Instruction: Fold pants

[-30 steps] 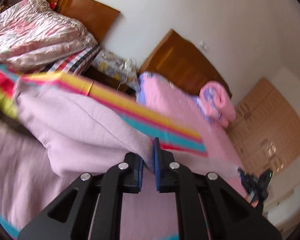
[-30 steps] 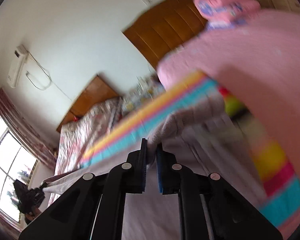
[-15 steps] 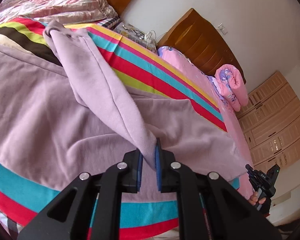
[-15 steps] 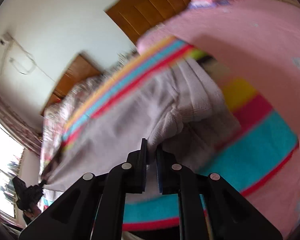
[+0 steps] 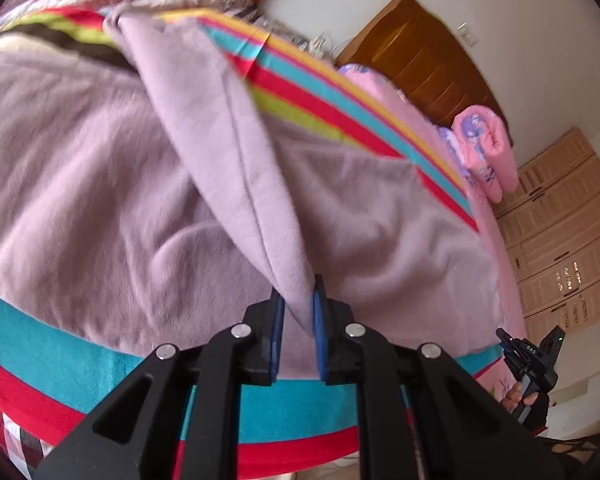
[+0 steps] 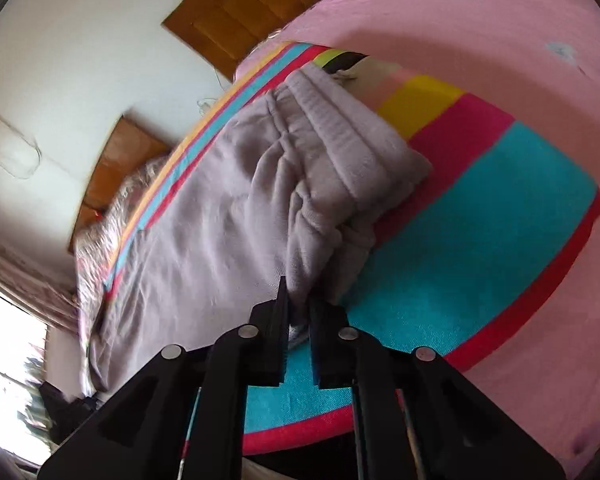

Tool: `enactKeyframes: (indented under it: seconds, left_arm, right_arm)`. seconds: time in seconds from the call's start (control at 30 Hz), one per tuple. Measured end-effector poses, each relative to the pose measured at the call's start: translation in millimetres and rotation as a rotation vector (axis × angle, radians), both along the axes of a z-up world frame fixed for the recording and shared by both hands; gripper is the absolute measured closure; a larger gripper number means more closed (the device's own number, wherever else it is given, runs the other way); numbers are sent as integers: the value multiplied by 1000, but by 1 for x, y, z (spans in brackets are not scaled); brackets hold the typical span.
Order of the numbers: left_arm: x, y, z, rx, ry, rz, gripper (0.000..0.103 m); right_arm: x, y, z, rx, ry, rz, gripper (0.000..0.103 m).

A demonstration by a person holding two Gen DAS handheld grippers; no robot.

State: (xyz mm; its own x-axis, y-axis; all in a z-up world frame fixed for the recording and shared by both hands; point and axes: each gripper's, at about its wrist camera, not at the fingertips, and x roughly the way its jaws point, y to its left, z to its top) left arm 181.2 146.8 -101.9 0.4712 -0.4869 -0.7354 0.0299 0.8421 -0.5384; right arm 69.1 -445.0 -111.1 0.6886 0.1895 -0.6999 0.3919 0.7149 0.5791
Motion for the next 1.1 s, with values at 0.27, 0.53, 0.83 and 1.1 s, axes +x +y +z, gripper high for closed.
enactKeyframes:
  seconds: [0.27,0.53,0.83,1.1]
  left_arm:
    - [-3,-1,-10,39,24,24,74]
    - [0,-15,-8,28,21,18,53]
    - [-1,-26,-11,36,28,6,92]
    - [-13,-22,-11,57,1,8,96]
  right_arm:
    - [-1,7,7,18,-19,25,72]
    - [-5,46,4,105,-32,163,57]
    - [-4,66,8,32,-24,173,92]
    - [-1,70,4,-25,-7,188,95]
